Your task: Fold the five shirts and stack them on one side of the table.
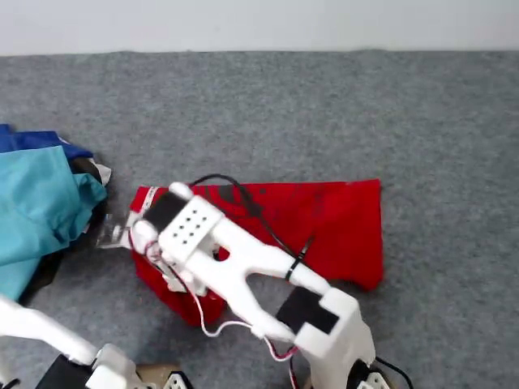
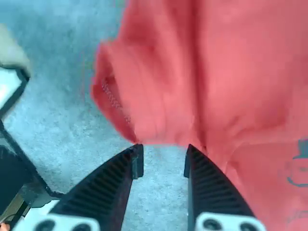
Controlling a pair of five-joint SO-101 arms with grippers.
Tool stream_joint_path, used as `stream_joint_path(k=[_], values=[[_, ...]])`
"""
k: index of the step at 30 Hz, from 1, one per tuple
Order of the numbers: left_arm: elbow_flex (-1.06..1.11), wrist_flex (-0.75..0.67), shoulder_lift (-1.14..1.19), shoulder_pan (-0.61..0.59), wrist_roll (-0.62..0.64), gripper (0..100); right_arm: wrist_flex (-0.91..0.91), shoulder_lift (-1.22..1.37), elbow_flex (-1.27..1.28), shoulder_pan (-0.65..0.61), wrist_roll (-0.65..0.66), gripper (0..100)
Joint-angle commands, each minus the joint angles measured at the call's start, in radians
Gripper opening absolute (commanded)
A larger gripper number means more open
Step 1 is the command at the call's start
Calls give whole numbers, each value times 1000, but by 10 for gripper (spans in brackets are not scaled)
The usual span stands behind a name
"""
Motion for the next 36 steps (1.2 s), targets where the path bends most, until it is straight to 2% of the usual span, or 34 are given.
stream_joint_path(k=[1,6,10,16,24,30,36], values=[[-35,5,-38,8,-5,15,-87,-94,28,36,-12,154],[-35,29,-38,8,-5,15,-119,-110,-49,110,-11,154],[-33,55,-40,34,-2,15,-74,-116,-72,117,-11,154],[-35,55,-40,37,0,15,65,-116,-69,28,-14,158],[-35,55,-40,38,0,15,56,-105,-66,-119,-87,159],[-35,55,-40,32,0,15,-15,-87,-66,-116,-104,159],[-35,55,-40,32,0,15,-76,50,-66,-101,-104,154]])
